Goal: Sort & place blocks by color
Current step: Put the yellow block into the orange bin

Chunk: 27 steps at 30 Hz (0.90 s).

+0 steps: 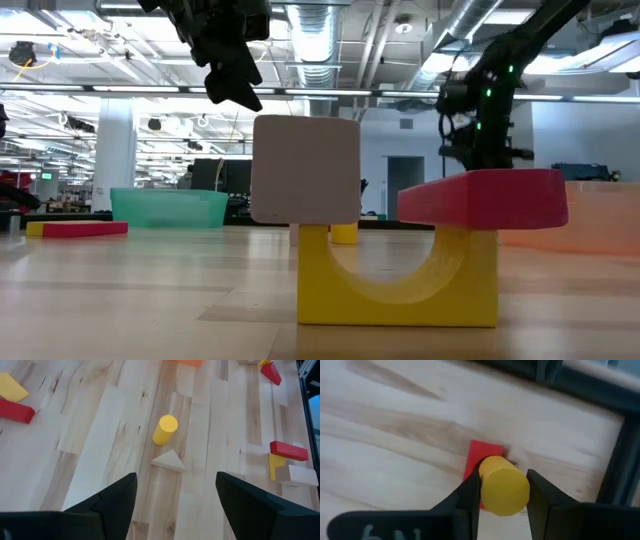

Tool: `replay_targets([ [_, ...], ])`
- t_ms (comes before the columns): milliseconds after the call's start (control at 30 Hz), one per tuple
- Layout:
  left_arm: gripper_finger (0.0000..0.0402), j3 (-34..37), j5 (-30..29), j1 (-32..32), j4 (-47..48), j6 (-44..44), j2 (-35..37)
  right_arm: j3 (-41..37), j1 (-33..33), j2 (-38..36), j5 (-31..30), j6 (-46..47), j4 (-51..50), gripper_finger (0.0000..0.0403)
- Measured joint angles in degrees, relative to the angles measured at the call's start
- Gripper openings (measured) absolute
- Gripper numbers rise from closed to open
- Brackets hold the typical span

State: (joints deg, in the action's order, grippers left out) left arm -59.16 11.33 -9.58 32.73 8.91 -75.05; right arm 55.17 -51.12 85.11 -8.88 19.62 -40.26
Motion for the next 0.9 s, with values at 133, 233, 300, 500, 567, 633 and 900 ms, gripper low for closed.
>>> replay_targets([
  [133, 0.0258, 0.00, 0.01, 0.00, -0.02, -1.33, 0.00, 3.47, 0.56, -5.11, 0.80, 0.23, -5.07, 0.0116],
  [233, 0.0258, -0.02, -0.05, -0.04, 0.98, -2.11, 0.14, 5.04, 2.34, -10.02, 3.64, 1.05, -8.25, 0.0120],
  [300, 0.0257, -0.05, -1.30, -0.04, 2.64, -3.21, 0.48, 5.23, 4.43, -13.68, 4.86, 2.72, -9.19, 0.0127],
  [500, 0.0248, -0.09, -8.76, -0.06, 8.99, -6.76, 1.75, 5.23, 14.40, -23.52, 7.87, 11.49, -13.73, 0.0125],
  [567, 0.0245, -0.09, -9.92, -0.11, 8.76, -7.40, 1.95, 5.31, 19.00, -25.74, 9.81, 15.62, -17.75, 0.0123],
  [633, 0.0242, -0.09, -10.22, -0.09, 8.98, -7.89, 1.95, 5.28, 23.82, -27.04, 10.91, 20.18, -23.08, 0.0124],
  [900, 0.0238, -0.09, -10.21, -0.09, 8.64, -8.11, 1.92, 2.04, 42.64, -28.19, 10.72, 38.48, -35.18, 0.0122],
])
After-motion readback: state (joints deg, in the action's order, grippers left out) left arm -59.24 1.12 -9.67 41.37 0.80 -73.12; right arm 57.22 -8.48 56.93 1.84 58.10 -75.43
